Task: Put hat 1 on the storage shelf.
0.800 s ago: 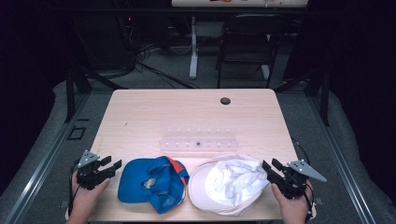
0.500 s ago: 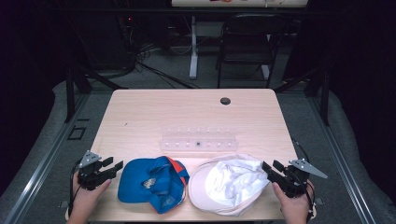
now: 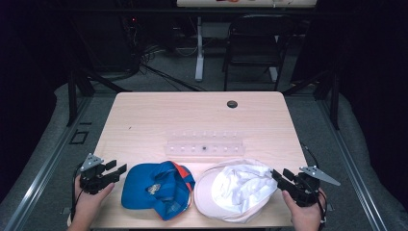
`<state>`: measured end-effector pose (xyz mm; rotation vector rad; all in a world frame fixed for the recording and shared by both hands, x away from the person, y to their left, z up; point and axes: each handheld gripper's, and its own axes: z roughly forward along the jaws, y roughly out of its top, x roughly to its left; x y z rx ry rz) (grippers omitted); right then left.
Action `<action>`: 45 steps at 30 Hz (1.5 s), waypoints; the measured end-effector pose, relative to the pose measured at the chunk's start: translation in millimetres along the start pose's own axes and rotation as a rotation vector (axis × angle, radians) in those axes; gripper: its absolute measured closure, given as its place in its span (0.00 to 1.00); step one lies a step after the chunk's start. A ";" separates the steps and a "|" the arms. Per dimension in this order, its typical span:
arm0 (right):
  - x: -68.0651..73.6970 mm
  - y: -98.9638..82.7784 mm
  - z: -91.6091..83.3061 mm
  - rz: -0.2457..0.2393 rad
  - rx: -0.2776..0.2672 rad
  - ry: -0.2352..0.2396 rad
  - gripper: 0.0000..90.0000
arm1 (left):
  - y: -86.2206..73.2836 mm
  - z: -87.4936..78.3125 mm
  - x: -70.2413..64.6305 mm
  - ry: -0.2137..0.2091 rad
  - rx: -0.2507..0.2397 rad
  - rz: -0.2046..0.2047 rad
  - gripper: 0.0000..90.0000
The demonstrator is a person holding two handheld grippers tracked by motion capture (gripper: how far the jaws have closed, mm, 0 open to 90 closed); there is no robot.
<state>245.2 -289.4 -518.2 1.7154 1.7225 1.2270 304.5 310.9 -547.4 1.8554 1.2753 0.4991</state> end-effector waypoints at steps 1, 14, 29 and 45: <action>0.9 1.6 -2.1 0.001 0.011 0.000 0.58 | 0.1 -0.4 -0.6 0.000 -0.003 0.005 0.55; 18.1 30.7 -3.8 -0.040 0.188 0.030 0.57 | -0.3 4.5 -5.4 0.001 0.014 0.008 0.55; 35.9 83.7 -4.1 -0.084 0.418 -0.042 0.56 | -0.4 5.9 -10.1 -0.008 0.018 0.024 0.55; 33.8 101.1 14.3 -0.086 0.644 -0.099 0.56 | -1.2 6.4 -8.2 -0.007 0.002 0.016 0.55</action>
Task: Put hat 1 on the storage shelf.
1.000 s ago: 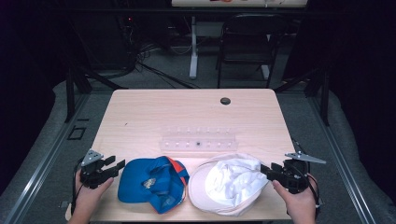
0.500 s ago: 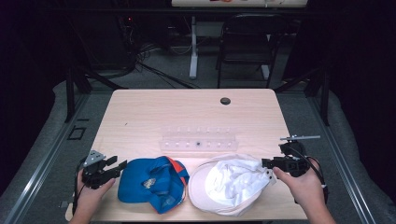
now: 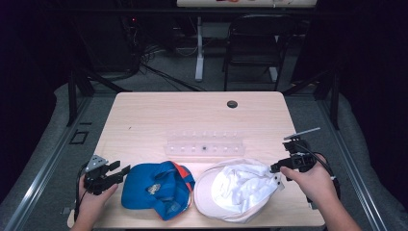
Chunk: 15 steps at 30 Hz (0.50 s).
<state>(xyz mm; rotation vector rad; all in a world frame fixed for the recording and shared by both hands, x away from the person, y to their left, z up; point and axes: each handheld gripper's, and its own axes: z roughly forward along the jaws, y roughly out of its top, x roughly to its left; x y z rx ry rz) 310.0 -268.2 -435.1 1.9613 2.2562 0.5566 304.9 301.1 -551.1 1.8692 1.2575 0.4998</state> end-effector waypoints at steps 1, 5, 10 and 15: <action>0.3 -0.1 3.5 0.005 0.023 -0.013 0.56 | 0.0 -0.2 0.5 0.003 0.002 -0.002 0.55; -0.1 -0.4 8.6 -0.006 0.050 -0.018 0.55 | 0.4 -0.6 1.0 0.001 0.014 -0.001 0.55; -0.1 -0.2 17.7 -0.016 0.085 -0.029 0.55 | -0.1 0.4 0.1 0.003 -0.001 -0.002 0.55; -0.3 0.3 25.6 -0.005 0.106 -0.029 0.55 | 0.3 -0.3 1.1 0.002 0.014 0.000 0.55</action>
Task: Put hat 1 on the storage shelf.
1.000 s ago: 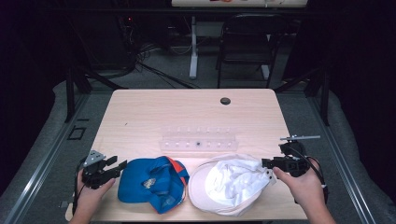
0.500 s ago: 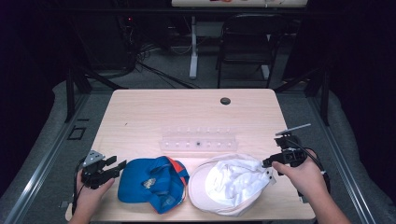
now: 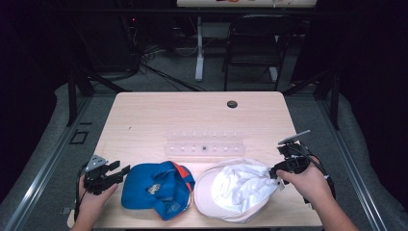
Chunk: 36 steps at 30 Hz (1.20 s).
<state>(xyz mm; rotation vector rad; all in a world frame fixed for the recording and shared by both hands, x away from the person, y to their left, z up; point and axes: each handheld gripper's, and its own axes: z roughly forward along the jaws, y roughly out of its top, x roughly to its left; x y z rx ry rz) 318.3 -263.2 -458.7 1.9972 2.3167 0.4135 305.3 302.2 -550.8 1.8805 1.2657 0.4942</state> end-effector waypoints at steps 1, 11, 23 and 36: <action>-0.5 0.5 0.3 -0.012 0.016 0.004 0.55 | -0.1 0.2 0.3 0.002 -0.002 0.000 0.55; -1.3 4.0 15.6 0.015 0.057 0.003 0.60 | -0.2 0.7 1.4 0.002 -0.004 -0.004 0.55; -0.7 5.4 31.7 0.020 0.110 0.024 0.74 | -0.1 1.1 1.3 0.005 -0.005 -0.001 0.55; 0.6 7.1 29.2 0.008 0.132 0.029 0.85 | 0.1 0.3 1.8 0.010 -0.006 -0.002 0.55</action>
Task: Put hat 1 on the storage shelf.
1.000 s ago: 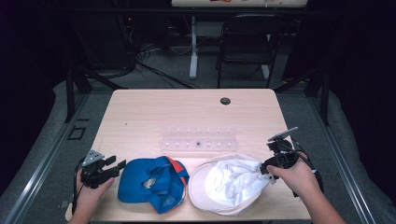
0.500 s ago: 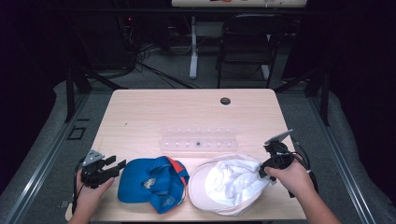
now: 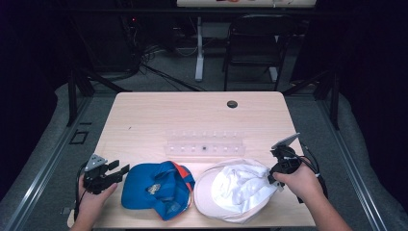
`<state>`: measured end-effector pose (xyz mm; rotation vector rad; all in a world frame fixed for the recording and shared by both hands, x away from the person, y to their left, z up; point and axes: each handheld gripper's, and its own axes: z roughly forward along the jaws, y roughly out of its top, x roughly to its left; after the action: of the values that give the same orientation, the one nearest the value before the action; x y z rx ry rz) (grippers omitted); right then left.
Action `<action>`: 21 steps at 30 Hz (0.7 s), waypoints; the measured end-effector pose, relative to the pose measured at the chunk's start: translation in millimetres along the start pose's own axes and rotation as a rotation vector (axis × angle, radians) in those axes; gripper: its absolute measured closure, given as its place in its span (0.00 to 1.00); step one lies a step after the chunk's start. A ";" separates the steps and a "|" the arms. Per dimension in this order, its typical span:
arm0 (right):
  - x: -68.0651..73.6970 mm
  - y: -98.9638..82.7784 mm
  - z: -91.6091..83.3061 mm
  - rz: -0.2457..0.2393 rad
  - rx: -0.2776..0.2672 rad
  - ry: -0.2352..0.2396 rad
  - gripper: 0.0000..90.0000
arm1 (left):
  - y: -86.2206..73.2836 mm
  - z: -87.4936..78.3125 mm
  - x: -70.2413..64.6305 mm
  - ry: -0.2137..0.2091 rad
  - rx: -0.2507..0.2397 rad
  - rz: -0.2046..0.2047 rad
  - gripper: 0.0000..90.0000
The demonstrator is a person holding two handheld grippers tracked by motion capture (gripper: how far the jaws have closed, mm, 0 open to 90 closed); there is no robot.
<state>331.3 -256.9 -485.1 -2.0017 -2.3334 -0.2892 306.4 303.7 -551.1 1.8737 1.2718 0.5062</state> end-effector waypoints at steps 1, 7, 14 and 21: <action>0.7 -0.1 -0.1 -0.004 -0.006 -0.005 0.85 | 0.0 0.0 0.0 0.000 0.000 0.000 0.55; 7.4 1.9 -5.6 -0.011 0.002 -0.023 0.88 | 0.0 0.2 -0.2 -0.003 -0.003 0.002 0.55; 15.3 4.7 -13.8 -0.017 0.020 -0.040 0.89 | 0.1 -0.3 0.1 -0.001 -0.007 -0.001 0.55; 21.9 7.0 -22.9 -0.026 0.042 -0.043 0.90 | 0.0 0.1 -0.1 -0.003 -0.003 0.001 0.55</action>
<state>332.9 -238.6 -458.4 -1.9797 -2.3714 -0.1985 306.4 303.5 -551.2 1.8719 1.2683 0.5055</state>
